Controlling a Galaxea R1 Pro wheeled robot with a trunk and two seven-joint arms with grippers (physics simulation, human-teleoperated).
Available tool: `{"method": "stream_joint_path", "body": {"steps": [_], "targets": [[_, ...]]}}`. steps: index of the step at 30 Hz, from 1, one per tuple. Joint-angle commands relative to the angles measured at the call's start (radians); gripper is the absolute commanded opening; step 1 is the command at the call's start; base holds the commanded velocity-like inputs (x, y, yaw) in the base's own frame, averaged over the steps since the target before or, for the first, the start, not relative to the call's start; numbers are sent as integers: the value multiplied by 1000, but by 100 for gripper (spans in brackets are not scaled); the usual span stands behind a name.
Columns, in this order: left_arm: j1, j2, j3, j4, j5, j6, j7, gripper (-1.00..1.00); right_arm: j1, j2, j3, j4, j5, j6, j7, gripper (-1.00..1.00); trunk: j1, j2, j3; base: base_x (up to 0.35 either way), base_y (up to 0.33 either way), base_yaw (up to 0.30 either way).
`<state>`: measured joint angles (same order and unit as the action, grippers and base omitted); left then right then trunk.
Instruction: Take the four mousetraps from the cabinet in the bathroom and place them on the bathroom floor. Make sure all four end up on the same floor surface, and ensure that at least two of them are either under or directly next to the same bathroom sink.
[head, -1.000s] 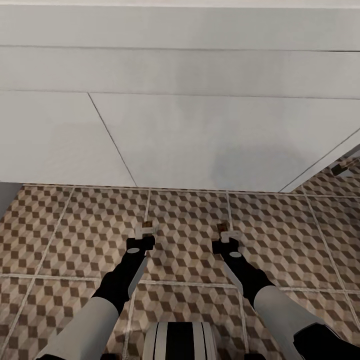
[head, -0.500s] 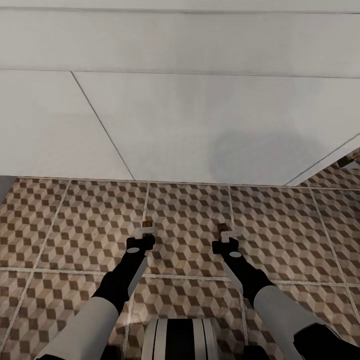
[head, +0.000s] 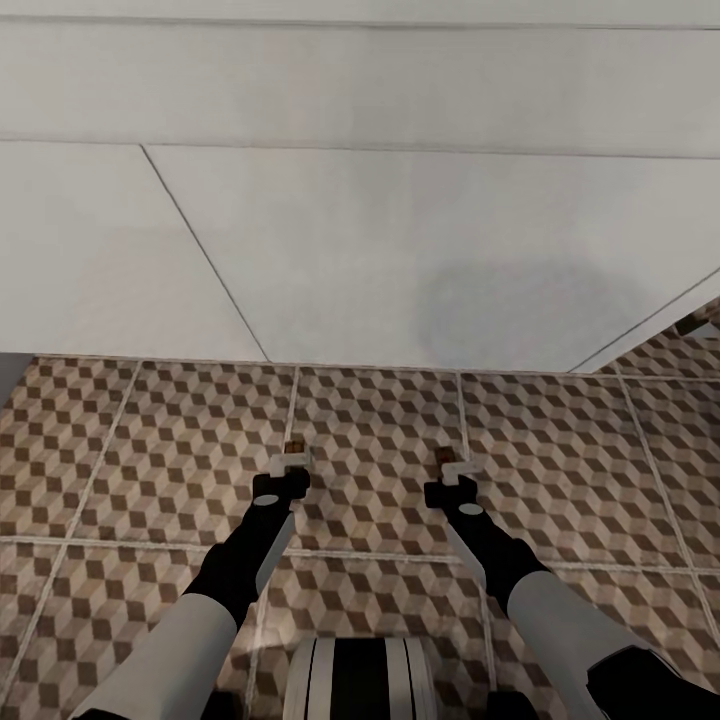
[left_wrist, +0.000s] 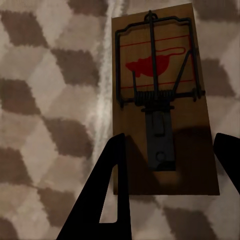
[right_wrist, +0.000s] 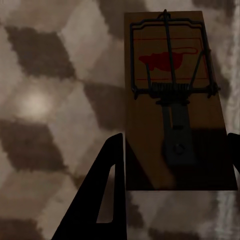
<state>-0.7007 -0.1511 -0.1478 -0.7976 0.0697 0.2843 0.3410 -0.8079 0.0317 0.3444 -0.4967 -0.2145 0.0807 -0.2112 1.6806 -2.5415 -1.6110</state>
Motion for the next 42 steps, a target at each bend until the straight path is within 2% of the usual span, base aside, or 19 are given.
{"method": "stream_joint_path", "body": {"steps": [1,9,13,16,19,21,24,31,42], "targets": [[0,1,-4,-2,7,5,9,-100,0,-1,8,-2,-10,5,-9,-100,0,0,-1,31,0,0],[0,5,-4,-3,7,0,9,-100,0,-1,7,-2,-11,6,-6,-100,0,0,-1,9,0,0],[0,21,-2,3,7,-4,5,-100,0,-2,4,4,-13,6,-6,-100,0,0,-1,1,0,0],[0,42,3,8,9,-3,-1,-100,0,-6,1,10,-15,6,-5,-100,0,0,-1,0,0,0],[0,84,5,9,17,-2,-8,-100,0,-13,-2,12,-17,5,-4,-100,0,0,-1,0,0,0],[0,103,6,9,20,-2,-11,-100,0,-15,-3,13,-18,5,-4,-100,0,0,-1,0,0,0],[0,115,6,9,21,-2,-13,-100,0,-16,-3,13,-19,5,-4,-100,0,0,-1,0,0,0],[0,123,7,8,22,-3,-14,-100,0,-16,-4,11,-20,4,-4,-100,0,0,-1,0,0,0],[0,123,5,-1,22,-8,-13,-100,0,-16,-4,5,-19,10,-5,-100,0,0,-1,0,0,0]]}}
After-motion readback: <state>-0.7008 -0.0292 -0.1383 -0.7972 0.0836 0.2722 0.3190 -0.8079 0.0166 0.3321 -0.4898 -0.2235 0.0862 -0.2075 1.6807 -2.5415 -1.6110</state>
